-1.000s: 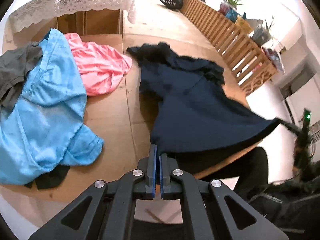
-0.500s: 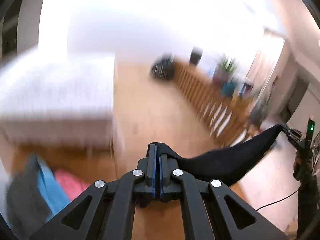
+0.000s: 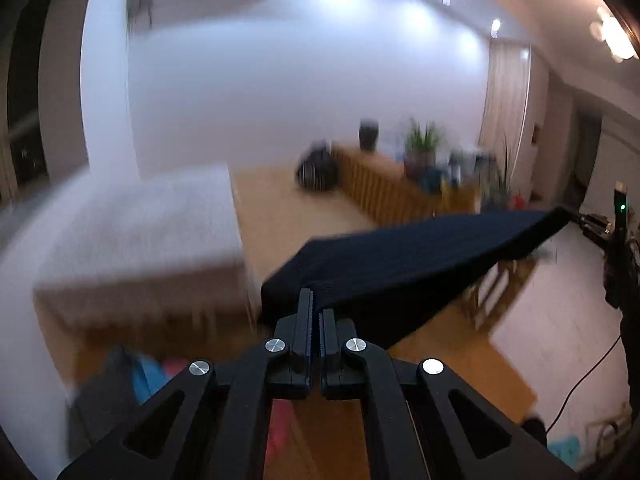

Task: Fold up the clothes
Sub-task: 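Lift the navy sweatshirt high with both grippers and shake it out, then lower the sweatshirt flat onto the table with both grippers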

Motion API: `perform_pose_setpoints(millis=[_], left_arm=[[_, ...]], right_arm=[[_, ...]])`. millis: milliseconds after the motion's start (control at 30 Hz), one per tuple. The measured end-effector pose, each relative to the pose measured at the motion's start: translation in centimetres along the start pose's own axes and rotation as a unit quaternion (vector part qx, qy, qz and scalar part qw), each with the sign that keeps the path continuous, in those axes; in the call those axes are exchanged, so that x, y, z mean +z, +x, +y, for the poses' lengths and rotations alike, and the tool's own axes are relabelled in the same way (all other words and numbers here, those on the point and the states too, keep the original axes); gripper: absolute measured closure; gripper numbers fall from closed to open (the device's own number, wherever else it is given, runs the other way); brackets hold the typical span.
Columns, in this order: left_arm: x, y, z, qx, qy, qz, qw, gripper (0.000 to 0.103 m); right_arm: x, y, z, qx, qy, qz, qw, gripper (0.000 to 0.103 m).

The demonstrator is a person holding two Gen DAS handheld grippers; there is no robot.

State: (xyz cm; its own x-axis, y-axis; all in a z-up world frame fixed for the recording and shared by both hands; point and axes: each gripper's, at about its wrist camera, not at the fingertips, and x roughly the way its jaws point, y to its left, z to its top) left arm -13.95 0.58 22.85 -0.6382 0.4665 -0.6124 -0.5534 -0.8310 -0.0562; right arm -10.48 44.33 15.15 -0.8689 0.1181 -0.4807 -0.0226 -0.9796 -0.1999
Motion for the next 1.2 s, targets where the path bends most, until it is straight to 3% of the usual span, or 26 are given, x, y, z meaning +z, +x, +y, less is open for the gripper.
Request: perform_pose_setpoints(millis=[100, 167, 300, 400, 500, 600, 833, 933, 967, 1100, 1200], left_arm=[[-9.8, 3.2, -1.2, -0.009, 0.001, 0.076, 0.9970, 0.101], [-17.0, 6.1, -1.7, -0.023, -0.011, 0.144, 0.9893, 0.101], [-27.6, 10.8, -1.1, -0.050, -0.068, 0.242, 0.9667, 0.101], [-32.8, 12.6, -1.3, -0.053, -0.085, 0.285, 0.9533, 0.101], [-36.2, 13.5, -1.6, -0.059, -0.095, 0.313, 0.9433, 0.101], [-37.9, 13.6, -2.2, -0.058, -0.083, 0.329, 0.9390, 0.101], [-39.0, 12.1, -2.4, -0.064, -0.074, 0.334, 0.9374, 0.101], [-39.4, 11.7, -2.6, -0.072, -0.058, 0.350, 0.9322, 0.101], [-39.8, 11.7, -2.8, -0.078, -0.054, 0.364, 0.9266, 0.100], [-41.4, 10.7, -3.1, -0.086, -0.029, 0.416, 0.9050, 0.096], [-41.5, 9.4, -2.6, -0.088, -0.022, 0.433, 0.8967, 0.096]], right_arm=[[-9.8, 0.1, 1.8, 0.011, 0.016, 0.059, 0.998, 0.096], [-16.6, 0.9, 2.7, 0.021, 0.042, 0.118, 0.992, 0.096], [-29.8, 2.8, 4.4, 0.040, 0.099, 0.241, 0.965, 0.096], [-36.1, 3.7, 6.1, 0.048, 0.109, 0.303, 0.945, 0.096], [-38.6, 4.6, 7.3, 0.046, 0.084, 0.330, 0.939, 0.096], [-38.9, 5.0, 7.8, 0.044, 0.065, 0.338, 0.938, 0.096], [-37.1, 3.9, 9.2, 0.045, -0.001, 0.342, 0.939, 0.096], [-37.9, 3.2, 9.7, 0.053, -0.019, 0.364, 0.930, 0.096], [-38.2, 3.0, 9.8, 0.056, -0.025, 0.372, 0.926, 0.096], [-40.2, 1.3, 11.1, 0.088, -0.058, 0.431, 0.896, 0.091], [-40.3, -0.3, 11.5, 0.103, -0.078, 0.461, 0.878, 0.084]])
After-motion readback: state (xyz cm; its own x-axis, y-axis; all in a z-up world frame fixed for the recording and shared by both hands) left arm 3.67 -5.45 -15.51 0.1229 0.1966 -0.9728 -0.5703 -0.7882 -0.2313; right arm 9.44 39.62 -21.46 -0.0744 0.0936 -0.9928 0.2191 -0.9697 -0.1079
